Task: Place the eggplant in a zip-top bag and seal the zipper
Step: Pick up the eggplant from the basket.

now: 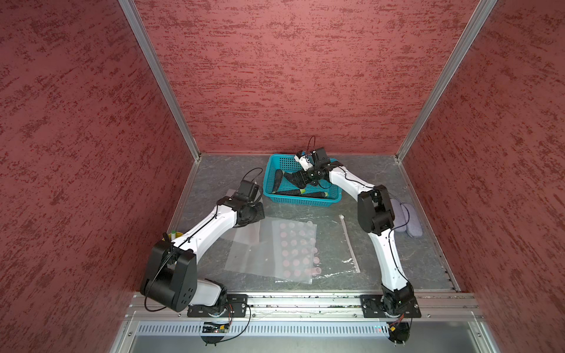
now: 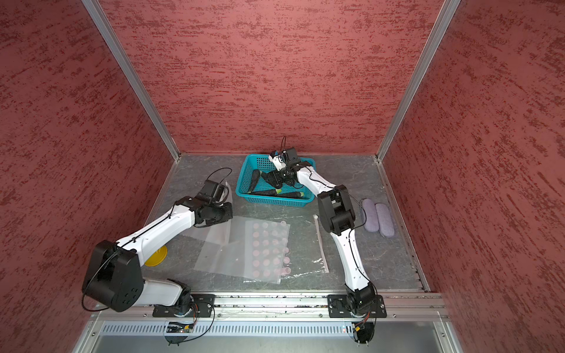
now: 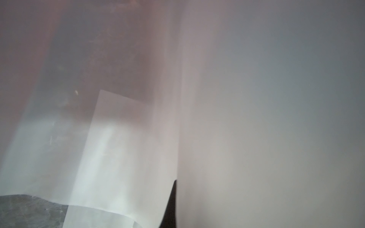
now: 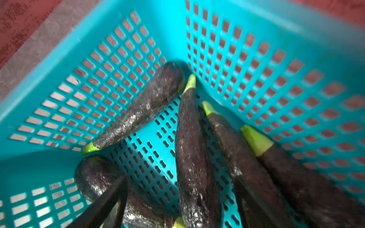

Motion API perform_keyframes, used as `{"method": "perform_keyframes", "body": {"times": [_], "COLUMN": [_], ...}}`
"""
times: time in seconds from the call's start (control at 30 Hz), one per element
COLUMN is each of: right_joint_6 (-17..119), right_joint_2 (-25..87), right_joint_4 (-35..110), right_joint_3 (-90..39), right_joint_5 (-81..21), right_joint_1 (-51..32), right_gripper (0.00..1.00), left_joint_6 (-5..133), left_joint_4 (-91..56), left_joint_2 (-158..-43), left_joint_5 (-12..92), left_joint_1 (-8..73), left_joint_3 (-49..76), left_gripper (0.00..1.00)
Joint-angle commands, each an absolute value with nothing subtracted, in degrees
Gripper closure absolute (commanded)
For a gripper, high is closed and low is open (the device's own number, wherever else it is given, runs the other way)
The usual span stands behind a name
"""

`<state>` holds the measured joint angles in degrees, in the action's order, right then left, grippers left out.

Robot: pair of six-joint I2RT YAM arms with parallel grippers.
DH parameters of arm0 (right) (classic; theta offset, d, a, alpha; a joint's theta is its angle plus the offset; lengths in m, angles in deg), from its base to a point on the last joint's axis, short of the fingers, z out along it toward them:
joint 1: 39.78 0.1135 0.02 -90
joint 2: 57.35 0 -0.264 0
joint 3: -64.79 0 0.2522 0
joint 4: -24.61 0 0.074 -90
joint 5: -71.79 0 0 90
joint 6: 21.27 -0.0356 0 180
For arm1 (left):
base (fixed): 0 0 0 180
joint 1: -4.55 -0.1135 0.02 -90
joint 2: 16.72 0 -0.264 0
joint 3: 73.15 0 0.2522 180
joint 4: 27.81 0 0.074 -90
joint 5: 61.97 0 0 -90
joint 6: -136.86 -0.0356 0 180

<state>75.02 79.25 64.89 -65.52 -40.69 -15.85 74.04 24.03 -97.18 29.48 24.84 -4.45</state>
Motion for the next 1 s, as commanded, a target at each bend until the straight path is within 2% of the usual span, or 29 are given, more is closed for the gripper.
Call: {"method": "perform_keyframes", "body": {"times": [0.0, 0.2, 0.37, 0.63, 0.77, 0.87, 0.97], "right_joint_6": [76.00, 77.85, 77.39, 76.53, 76.28, 76.12, 75.92], "right_joint_2": [79.58, 86.11, 88.03, 89.60, 90.35, 90.99, 91.68], "right_joint_4": [64.89, 70.34, 71.59, 71.94, 72.12, 72.55, 73.19], "right_joint_3": [-68.43, -77.05, -78.35, -78.34, -78.31, -78.43, -78.78], "right_joint_5": [-40.00, -39.02, -40.52, -41.15, -40.73, -41.00, -41.58], "right_joint_1": [-15.55, -15.55, -15.52, -15.57, -15.52, -15.51, -15.43], "right_gripper": [0.16, 0.17, 0.25, 0.46, 0.63, 0.62, 0.56], "left_joint_6": [73.37, 73.25, 73.67, 73.85, 73.96, 73.96, 74.00], "left_joint_4": [23.83, 23.65, 23.68, 23.92, 23.74, 23.91, 23.92], "left_joint_2": [-96.34, -95.95, -95.84, -95.86, -95.89, -95.88, -95.90], "left_joint_5": [30.79, 31.08, 30.84, 30.33, 30.30, 30.10, 29.96], "left_joint_1": [24.85, 25.20, 25.47, 25.64, 25.64, 25.64, 25.62], "left_joint_3": [-4.63, -4.89, -5.07, -5.24, -5.46, -5.51, -5.44], "left_gripper": [1.00, 1.00, 1.00, 1.00, 1.00, 1.00, 1.00]}}
